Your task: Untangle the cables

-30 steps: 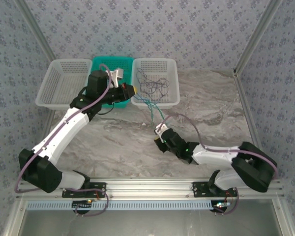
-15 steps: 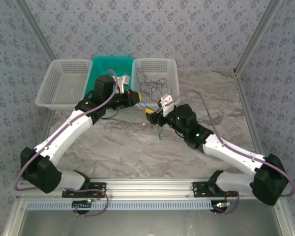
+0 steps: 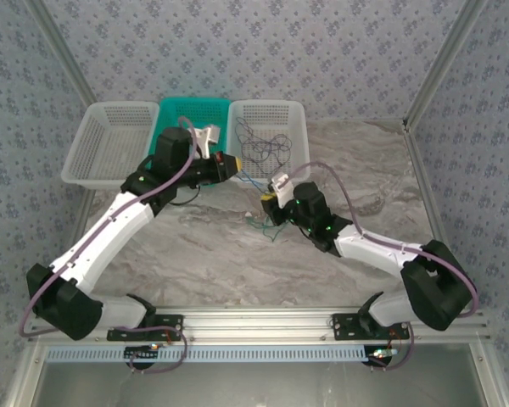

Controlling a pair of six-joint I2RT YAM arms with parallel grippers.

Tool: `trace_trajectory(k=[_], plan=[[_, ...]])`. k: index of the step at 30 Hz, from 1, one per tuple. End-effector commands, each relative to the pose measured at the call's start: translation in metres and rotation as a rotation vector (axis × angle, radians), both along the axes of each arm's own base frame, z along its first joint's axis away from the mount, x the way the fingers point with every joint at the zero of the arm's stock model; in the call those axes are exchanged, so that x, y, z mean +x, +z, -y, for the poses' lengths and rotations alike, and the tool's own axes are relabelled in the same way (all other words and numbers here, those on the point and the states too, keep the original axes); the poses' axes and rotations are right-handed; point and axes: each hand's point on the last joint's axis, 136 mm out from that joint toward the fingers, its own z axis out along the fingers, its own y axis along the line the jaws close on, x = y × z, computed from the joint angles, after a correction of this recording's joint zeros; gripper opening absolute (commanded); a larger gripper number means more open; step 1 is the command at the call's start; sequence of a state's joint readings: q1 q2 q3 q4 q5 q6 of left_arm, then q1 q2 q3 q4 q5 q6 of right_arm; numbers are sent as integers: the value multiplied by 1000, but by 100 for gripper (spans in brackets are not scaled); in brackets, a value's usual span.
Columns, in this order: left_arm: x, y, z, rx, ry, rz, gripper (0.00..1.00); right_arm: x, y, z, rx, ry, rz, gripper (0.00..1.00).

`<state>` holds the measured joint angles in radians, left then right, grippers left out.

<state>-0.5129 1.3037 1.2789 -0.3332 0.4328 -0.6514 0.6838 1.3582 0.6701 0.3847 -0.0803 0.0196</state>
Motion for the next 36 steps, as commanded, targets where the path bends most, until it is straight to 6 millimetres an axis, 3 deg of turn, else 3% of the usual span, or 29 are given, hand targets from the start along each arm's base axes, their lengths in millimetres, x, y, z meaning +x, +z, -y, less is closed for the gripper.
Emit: trace_trajectory(k=[1, 9, 11, 13, 15, 18, 23, 28, 31, 34, 36], plan=[[2, 65, -28, -51, 56, 161, 0, -10, -28, 27, -25, -72, -74, 14], [33, 118, -96, -67, 248, 304, 0, -24, -58, 59, -39, -160, -146, 19], [44, 127, -113, -42, 307, 343, 0, -24, -54, 59, -27, -168, -147, 30], [60, 127, -134, 17, 401, 374, 0, -23, -46, 59, -13, -175, -142, 49], [81, 114, -156, 87, 505, 376, 0, -21, -35, 61, 2, -191, -129, 56], [125, 76, -181, 146, 596, 305, 0, -20, -16, 62, 35, -200, -101, 59], [189, 4, -181, 188, 588, 163, 0, -25, 13, 67, 69, -214, -82, 61], [238, -47, -187, 215, 609, 41, 17, -35, 27, 80, 89, -239, -74, 61], [245, -50, -178, 200, 572, 0, 42, -40, 28, 91, 84, -272, -74, 61], [234, -29, -170, 165, 561, 42, 53, -43, 23, 110, 82, -358, -72, 66], [220, -9, -166, 121, 555, 75, 55, -44, 16, 116, 87, -385, -73, 72]])
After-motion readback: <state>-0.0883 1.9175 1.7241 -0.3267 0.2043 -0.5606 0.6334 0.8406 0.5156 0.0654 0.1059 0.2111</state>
